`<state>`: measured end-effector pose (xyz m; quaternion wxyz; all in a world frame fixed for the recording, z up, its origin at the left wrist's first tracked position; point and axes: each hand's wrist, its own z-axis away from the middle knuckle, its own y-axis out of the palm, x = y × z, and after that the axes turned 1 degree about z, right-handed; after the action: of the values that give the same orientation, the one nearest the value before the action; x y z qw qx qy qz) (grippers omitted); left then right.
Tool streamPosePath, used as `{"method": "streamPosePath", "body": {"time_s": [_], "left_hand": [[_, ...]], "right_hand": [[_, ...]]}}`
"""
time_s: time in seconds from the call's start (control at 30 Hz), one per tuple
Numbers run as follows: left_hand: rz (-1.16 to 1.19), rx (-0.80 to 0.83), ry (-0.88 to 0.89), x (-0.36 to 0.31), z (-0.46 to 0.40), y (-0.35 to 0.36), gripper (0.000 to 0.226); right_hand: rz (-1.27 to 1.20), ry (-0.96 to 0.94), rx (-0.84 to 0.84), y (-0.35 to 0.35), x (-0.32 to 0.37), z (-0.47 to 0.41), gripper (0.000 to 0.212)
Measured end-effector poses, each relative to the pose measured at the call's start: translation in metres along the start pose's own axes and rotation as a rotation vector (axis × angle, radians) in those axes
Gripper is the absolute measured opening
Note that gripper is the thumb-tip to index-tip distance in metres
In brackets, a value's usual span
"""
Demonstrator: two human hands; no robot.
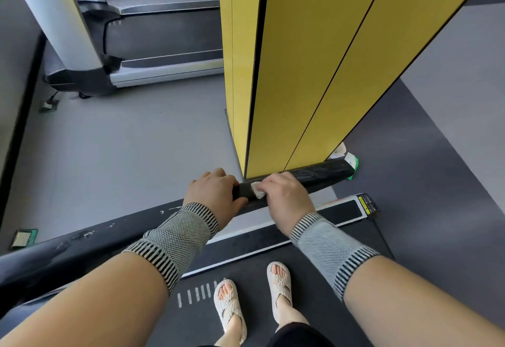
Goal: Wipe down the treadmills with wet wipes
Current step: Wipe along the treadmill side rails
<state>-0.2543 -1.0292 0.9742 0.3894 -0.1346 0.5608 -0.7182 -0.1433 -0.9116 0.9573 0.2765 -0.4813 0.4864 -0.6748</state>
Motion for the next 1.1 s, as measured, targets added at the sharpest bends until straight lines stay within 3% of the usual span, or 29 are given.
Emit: {"method": "streamPosePath", "body": {"time_s": [0.13,0.27,0.3,0.43,0.6,0.73,0.9,1.03,1.1], "left_hand": [[0.018,0.002,0.016,0.001,0.001,0.0,0.043],[0.012,0.025,0.028,0.005,-0.001,-0.003,0.041],[0.004,0.041,0.033,0.008,-0.001,-0.004,0.041],[0.01,0.061,0.031,0.018,0.002,-0.008,0.042],[0.019,0.065,0.03,0.018,0.0,-0.01,0.042],[0.053,0.052,0.034,0.02,0.003,-0.007,0.043],[0.053,0.05,0.03,0.02,0.002,-0.007,0.043],[0.055,0.044,0.04,0.019,0.005,-0.009,0.043],[0.067,0.038,0.037,0.019,0.005,-0.008,0.043]], "right_hand": [[0.079,0.321,-0.088,-0.013,-0.029,-0.004,0.03],[0.022,0.042,0.048,0.004,0.015,-0.008,0.028],[0.041,0.055,0.052,-0.003,0.006,-0.01,0.03],[0.127,0.385,-0.021,-0.02,-0.027,-0.014,0.031],[0.043,0.07,0.078,-0.001,0.019,-0.017,0.028],[0.102,0.365,-0.008,-0.015,-0.013,-0.022,0.029],[0.021,0.024,0.086,0.001,0.026,-0.017,0.03],[0.093,0.307,-0.005,-0.01,-0.004,-0.02,0.028],[0.056,0.217,-0.01,-0.004,0.016,-0.017,0.025]]}}
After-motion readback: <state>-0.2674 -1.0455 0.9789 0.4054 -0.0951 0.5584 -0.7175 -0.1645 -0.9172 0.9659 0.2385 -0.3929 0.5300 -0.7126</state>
